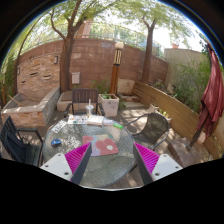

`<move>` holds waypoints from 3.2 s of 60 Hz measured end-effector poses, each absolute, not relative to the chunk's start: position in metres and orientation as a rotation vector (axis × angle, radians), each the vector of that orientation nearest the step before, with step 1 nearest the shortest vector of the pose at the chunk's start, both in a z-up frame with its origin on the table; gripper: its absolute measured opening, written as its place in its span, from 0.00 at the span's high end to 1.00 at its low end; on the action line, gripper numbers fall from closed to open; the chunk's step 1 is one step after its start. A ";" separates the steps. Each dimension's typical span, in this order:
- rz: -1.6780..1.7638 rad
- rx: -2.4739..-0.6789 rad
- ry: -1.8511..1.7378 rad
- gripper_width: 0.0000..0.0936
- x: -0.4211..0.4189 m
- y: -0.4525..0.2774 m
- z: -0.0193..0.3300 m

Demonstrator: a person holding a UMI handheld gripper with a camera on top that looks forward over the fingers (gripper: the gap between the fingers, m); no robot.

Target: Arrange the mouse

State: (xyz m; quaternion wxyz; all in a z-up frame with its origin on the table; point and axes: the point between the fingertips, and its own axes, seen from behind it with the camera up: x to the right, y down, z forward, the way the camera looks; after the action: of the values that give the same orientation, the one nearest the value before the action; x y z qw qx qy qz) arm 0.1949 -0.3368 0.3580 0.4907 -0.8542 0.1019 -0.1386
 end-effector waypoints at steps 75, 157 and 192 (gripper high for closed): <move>0.100 -2.295 -0.004 0.10 -0.142 -0.001 -0.006; 0.021 -2.263 -0.014 0.56 0.225 0.000 0.015; -0.098 -2.113 0.006 0.09 0.204 -0.136 0.170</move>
State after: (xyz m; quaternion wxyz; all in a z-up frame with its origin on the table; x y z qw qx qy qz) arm 0.2040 -0.1358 0.1701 0.4911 -0.8702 0.0026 -0.0402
